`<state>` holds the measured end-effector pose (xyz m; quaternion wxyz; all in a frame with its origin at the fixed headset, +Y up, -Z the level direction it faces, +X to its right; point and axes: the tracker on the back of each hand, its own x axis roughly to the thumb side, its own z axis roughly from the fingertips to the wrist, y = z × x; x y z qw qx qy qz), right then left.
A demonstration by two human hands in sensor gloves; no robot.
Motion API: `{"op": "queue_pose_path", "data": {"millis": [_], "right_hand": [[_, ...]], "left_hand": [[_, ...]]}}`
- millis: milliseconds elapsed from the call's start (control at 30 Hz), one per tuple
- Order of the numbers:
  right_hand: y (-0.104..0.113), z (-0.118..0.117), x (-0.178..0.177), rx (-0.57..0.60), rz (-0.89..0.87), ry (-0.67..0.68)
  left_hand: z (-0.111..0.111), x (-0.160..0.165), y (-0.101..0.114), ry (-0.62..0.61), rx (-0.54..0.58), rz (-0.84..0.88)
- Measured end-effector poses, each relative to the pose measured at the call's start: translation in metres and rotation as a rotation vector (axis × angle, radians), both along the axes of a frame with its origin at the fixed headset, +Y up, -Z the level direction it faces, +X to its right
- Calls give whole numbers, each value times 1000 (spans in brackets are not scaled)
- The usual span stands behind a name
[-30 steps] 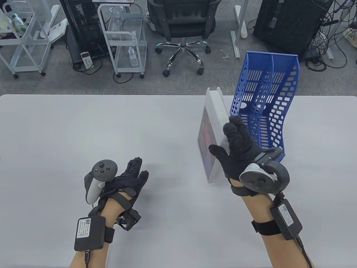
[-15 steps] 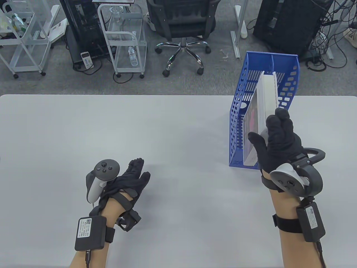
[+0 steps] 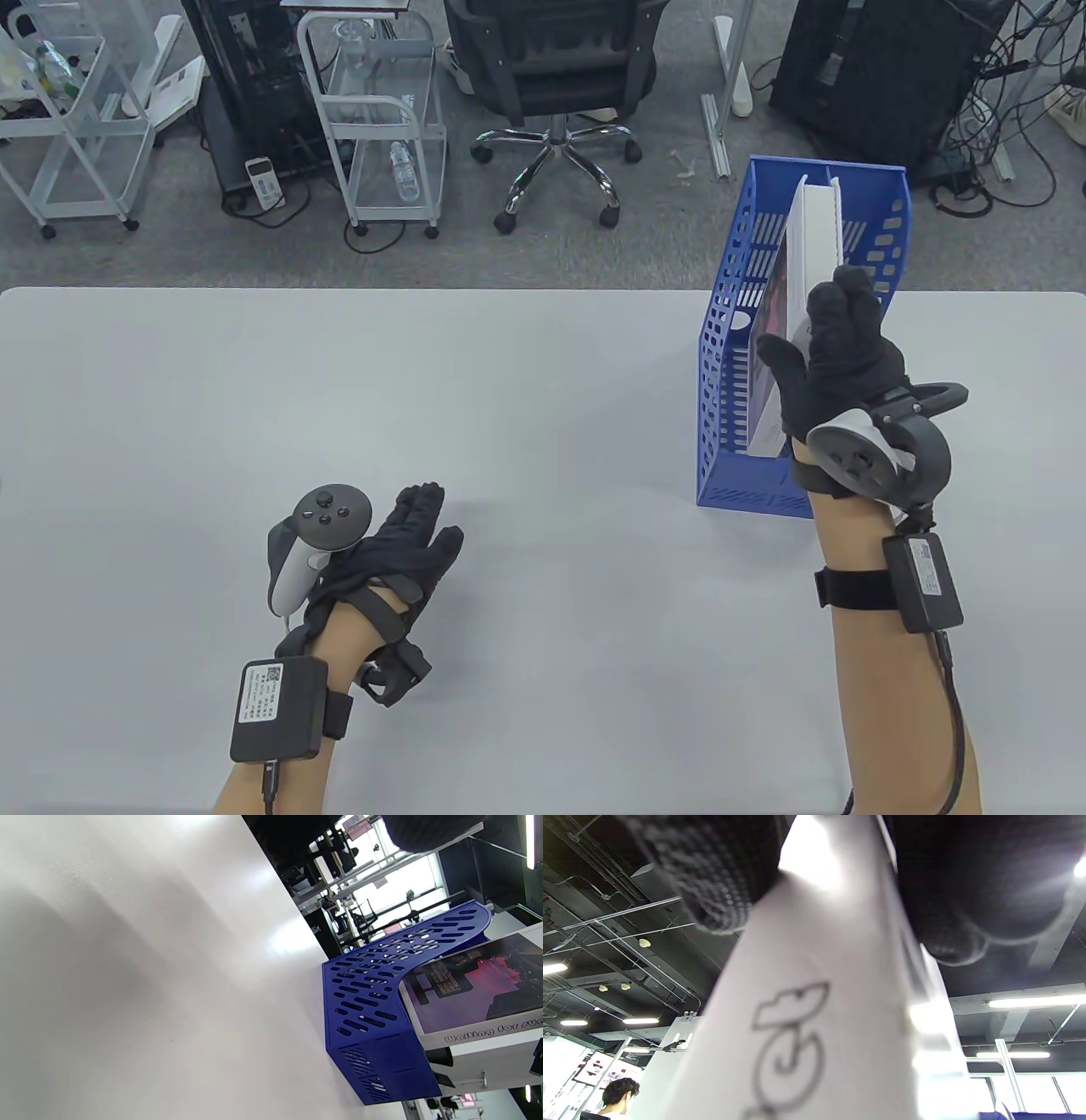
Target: Insert the book into the document holder
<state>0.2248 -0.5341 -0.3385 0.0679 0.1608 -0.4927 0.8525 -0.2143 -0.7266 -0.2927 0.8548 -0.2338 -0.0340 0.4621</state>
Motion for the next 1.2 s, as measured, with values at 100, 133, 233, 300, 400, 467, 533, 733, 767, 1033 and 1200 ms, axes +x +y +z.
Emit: {"op": "queue_pose_path", "data": {"millis": [100,133,233,300,400,467,533,733,767,1033,1200], "right_hand": [[-2,-10,2,-7,2,-4],[-5,-14,2,-16,10,-10],[-20,-25,1,-56,17,-8],[-32,-32,-1,-78,14,-5],[-46,-41,-5,-119,42,-19],[-53,-46,-6,-140,49,-20],[-59,-51,-7,-163,46,-21],[-72,-62,-6,-167,64,-42],[-76,-63,-6,-163,74,-38],[-87,-70,1,-172,36,-49],[-85,-73,2,-221,-27,-45]], "left_hand": [[0,3,-1,-13,-1,-16],[0,4,-1,-17,-1,-20],[1,6,0,-28,3,-28],[2,7,0,-31,8,-32],[3,8,0,-32,8,-37],[3,7,0,-32,5,-43],[3,6,-1,-29,2,-47],[2,5,-3,-25,-8,-55],[2,5,-3,-25,-9,-56],[2,8,-7,-59,-39,-97],[3,8,-7,-66,-47,-103]]}}
